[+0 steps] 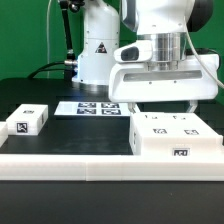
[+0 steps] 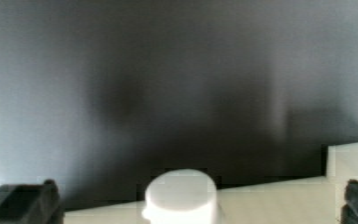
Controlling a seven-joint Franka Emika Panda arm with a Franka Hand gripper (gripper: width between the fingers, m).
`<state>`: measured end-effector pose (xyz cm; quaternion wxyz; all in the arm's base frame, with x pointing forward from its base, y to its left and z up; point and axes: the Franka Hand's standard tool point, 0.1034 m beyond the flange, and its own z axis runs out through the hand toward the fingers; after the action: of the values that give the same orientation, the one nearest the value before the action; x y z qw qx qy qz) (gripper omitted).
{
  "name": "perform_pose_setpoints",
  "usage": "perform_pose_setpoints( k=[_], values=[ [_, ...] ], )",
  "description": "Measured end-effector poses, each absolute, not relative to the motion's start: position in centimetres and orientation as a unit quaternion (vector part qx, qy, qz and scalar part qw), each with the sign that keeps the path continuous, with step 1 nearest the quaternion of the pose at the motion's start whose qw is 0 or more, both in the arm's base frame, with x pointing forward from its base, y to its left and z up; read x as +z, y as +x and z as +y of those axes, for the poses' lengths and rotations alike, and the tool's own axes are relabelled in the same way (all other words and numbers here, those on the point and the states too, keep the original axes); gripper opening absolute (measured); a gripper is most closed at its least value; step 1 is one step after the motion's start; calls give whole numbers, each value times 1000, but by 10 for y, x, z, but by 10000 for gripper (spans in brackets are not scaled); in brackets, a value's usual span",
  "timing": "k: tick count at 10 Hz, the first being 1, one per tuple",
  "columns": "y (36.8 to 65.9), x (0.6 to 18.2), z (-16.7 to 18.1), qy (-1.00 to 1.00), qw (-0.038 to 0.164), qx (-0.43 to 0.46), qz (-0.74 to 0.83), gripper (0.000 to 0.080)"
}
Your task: Assemble cabinet
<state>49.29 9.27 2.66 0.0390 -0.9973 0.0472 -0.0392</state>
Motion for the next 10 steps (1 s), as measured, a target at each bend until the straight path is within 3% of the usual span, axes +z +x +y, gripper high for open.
perform_pose_setpoints(
  k=[2,5,10],
  values=[
    [493,26,92,-997,39,-39,47,797],
    [493,8,82,-997,35,-52,50,797],
    [499,6,85,-996,36,-60,49,797]
  ],
)
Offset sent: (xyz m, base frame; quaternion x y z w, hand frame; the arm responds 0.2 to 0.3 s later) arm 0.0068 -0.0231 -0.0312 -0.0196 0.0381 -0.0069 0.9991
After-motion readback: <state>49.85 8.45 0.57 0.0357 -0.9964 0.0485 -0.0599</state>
